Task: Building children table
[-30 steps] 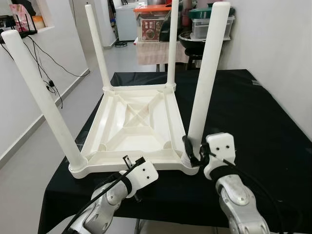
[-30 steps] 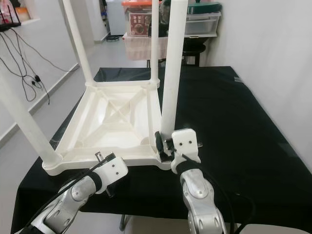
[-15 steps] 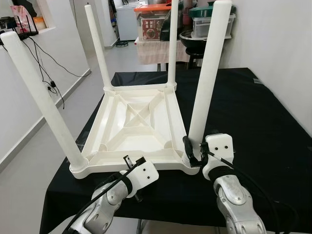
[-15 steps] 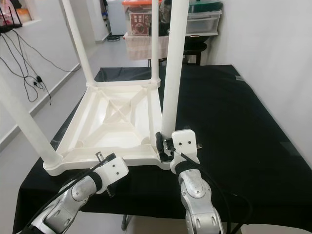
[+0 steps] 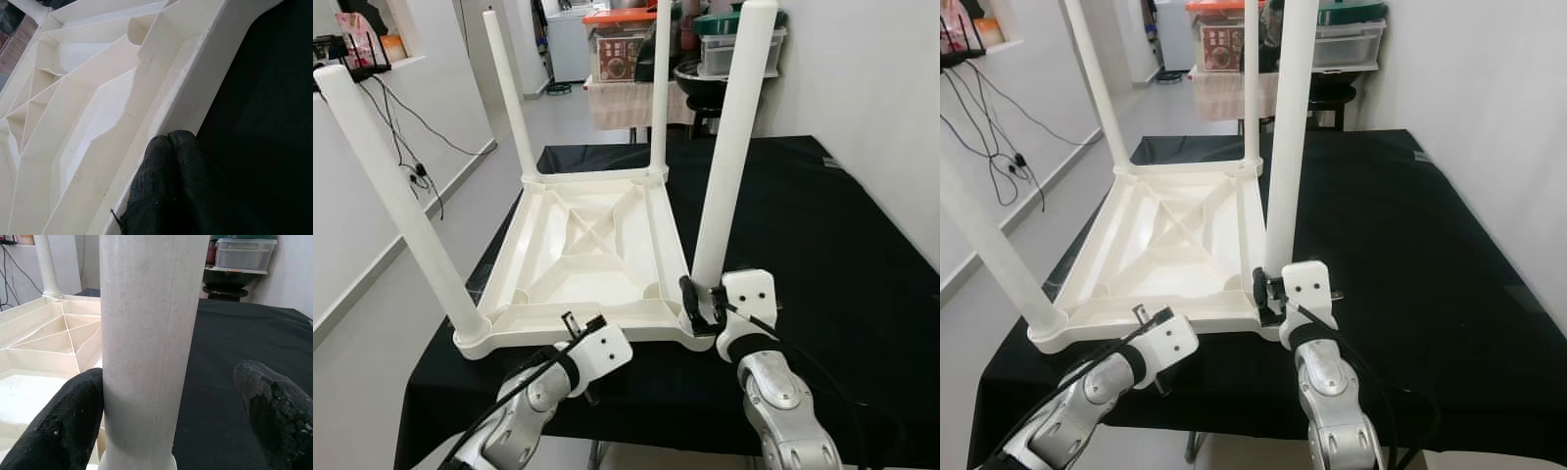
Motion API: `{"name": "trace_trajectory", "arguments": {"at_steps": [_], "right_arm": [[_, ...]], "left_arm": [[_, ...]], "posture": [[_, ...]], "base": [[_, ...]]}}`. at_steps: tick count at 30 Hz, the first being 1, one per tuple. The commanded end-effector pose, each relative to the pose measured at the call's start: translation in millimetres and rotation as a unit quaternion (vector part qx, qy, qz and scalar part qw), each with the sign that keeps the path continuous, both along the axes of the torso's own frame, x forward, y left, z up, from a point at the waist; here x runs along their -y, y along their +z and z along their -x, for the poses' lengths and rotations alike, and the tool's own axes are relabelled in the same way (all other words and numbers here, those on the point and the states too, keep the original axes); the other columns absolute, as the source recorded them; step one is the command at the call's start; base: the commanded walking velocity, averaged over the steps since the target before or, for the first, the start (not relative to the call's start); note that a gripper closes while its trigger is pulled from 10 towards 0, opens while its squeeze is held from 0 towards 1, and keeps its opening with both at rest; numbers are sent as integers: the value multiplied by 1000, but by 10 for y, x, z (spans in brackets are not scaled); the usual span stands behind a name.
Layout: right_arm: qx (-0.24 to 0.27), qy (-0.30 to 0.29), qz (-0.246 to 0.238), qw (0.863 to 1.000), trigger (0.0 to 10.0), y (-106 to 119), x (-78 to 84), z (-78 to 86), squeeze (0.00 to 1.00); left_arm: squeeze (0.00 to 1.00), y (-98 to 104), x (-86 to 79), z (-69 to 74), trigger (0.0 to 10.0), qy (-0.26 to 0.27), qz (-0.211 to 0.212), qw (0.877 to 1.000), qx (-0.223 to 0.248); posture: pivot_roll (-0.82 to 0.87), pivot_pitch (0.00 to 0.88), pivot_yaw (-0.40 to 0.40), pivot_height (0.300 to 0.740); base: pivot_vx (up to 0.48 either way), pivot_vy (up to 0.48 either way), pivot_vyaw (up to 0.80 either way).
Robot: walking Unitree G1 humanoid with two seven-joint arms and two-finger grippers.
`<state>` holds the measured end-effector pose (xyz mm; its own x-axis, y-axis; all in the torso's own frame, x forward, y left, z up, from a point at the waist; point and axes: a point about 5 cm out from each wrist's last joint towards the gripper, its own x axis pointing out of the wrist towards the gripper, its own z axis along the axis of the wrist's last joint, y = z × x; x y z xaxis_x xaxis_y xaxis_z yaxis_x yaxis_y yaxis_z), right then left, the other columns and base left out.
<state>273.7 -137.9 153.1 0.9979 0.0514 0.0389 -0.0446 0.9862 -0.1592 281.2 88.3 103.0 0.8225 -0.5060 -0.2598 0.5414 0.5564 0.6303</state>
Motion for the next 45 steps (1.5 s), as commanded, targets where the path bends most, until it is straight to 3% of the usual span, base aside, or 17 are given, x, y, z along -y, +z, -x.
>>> {"name": "trace_trajectory", "arguments": {"at_steps": [1, 45], "right_arm": [[-5, -15, 2, 1000, 10000, -28, 28, -14, 0], [-9, -5, 13, 1000, 10000, -15, -7, -4, 0]], "left_arm": [[0, -5, -76, -16, 10000, 9, -2, 1000, -1], [0, 15, -88, 19, 10000, 8, 0, 1000, 0]], "posture": [[-160, 0, 42, 740], [-116, 0, 41, 740]], "base": [[0, 0, 0], [0, 0, 0]]}}
